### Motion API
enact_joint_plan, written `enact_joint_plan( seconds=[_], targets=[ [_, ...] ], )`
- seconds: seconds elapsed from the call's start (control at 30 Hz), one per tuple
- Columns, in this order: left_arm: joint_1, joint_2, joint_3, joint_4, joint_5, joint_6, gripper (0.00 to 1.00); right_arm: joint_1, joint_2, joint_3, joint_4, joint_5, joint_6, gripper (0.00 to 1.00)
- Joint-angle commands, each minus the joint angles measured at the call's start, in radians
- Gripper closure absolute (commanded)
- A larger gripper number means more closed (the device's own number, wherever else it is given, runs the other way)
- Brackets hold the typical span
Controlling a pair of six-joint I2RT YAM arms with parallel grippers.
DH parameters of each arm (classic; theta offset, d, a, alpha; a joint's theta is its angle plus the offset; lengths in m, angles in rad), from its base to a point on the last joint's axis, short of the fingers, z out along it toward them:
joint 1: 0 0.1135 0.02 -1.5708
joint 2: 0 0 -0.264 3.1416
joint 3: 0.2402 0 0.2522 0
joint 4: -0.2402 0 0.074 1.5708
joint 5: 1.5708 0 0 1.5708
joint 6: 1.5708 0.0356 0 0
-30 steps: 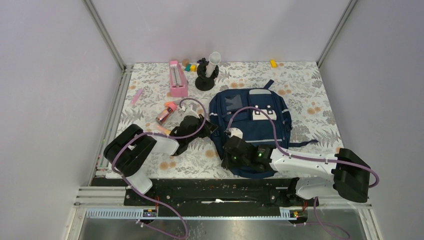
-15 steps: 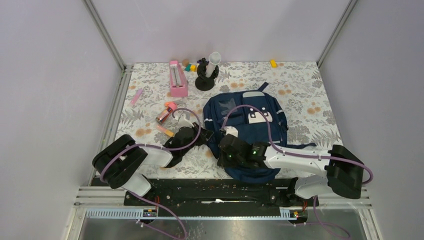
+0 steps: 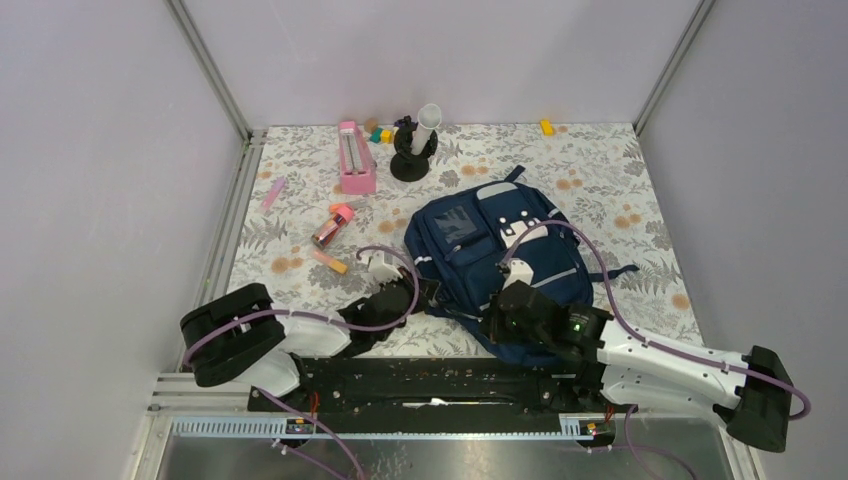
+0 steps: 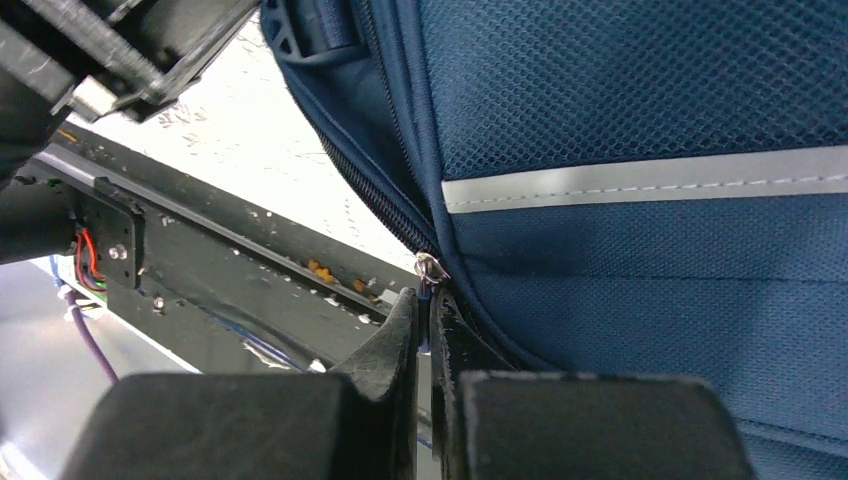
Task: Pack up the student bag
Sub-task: Zip the student bag at the center of the board.
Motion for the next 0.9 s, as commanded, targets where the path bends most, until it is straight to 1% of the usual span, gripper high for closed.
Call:
enact_joint_plan(
  seconds=[0.0, 0.13, 0.2, 0.33, 0.43, 0.5, 0.53, 0.6, 0.67, 0.73, 0.8, 0.87],
  targets=[
    [-0.116, -0.059, 0.028, 0.033, -0.201, -0.100, 1.00, -0.039, -0.043, -0.036, 0.015, 0.124, 0.004, 1.00],
    [-0.205, -0.106, 0.022, -0.015, -0.335, -0.113, 1.00, -0.066, 0.010, -0.043, 0.021, 0.136, -0.025, 1.00],
    [-0.218, -0.120, 0.026, -0.033, -0.336, -0.109, 1.00, -0.085, 0.042, -0.041, 0.021, 0.137, -0.043, 1.00],
    [-0.221, -0.117, 0.014, 0.014, -0.255, -0.078, 1.00, -0.097, 0.070, -0.021, 0.022, 0.125, -0.061, 1.00],
    [-0.219, -0.119, -0.013, 0.074, -0.173, -0.027, 1.00, -0.098, 0.062, -0.003, 0.007, 0.081, -0.064, 1.00],
    [-0.204, -0.136, -0.015, 0.058, -0.103, 0.003, 0.95, -0.097, 0.047, -0.009, -0.001, 0.061, -0.062, 1.00],
    [-0.198, -0.149, -0.015, 0.031, -0.057, 0.014, 0.90, -0.098, 0.037, -0.018, -0.001, 0.058, -0.055, 1.00],
    [-0.188, -0.178, -0.017, -0.006, -0.016, 0.041, 0.73, -0.098, 0.019, -0.037, 0.000, 0.047, -0.051, 1.00],
    [-0.181, -0.218, -0.025, -0.050, 0.000, 0.064, 0.51, -0.098, -0.002, -0.055, 0.000, 0.036, -0.045, 1.00],
    [-0.165, -0.265, -0.038, -0.103, 0.006, 0.081, 0.33, -0.098, -0.031, -0.069, -0.001, 0.028, -0.039, 1.00],
    [-0.138, -0.319, -0.050, -0.150, 0.024, 0.110, 0.21, -0.098, -0.059, -0.079, -0.012, 0.027, -0.034, 1.00],
    [-0.096, -0.386, -0.059, -0.210, 0.049, 0.134, 0.15, -0.098, -0.088, -0.092, -0.019, 0.029, -0.028, 1.00]
  ],
)
